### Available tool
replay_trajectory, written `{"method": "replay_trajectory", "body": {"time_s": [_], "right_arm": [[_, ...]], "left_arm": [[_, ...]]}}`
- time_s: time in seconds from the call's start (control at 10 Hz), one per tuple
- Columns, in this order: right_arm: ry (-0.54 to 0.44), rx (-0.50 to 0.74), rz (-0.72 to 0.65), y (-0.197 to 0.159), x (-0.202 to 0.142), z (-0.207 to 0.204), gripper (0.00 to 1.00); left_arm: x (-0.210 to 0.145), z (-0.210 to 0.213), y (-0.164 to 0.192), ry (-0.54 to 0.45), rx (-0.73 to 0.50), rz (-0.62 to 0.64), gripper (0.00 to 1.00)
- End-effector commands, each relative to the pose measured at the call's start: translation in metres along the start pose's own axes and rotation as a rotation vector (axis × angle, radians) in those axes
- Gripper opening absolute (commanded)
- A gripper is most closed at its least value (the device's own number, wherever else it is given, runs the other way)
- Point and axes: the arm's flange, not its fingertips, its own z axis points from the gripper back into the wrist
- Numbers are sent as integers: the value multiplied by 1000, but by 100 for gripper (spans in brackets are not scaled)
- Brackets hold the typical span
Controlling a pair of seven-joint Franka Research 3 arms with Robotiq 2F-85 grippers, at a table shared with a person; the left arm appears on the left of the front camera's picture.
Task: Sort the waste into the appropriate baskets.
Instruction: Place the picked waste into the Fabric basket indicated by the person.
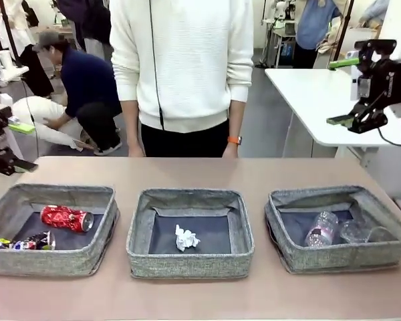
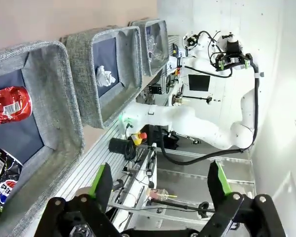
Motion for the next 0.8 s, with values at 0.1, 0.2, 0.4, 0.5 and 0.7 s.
{"method": "replay_trajectory", "body": {"time_s": [0.1, 0.2, 0.4, 0.5, 0.7], "right_arm": [[21, 4, 18, 0, -3, 0, 100], [21, 4, 18, 0, -3, 0, 100], [21, 4, 18, 0, -3, 0, 100], [21, 4, 18, 0, -3, 0, 100], [21, 4, 18, 0, -3, 0, 100]], "left_arm": [[-6, -3, 1, -9, 11, -1, 100], [-6, -3, 1, -9, 11, -1, 100], [-6, -3, 1, -9, 11, -1, 100], [-6, -3, 1, -9, 11, -1, 100], [-6, -3, 1, -9, 11, -1, 100]]}}
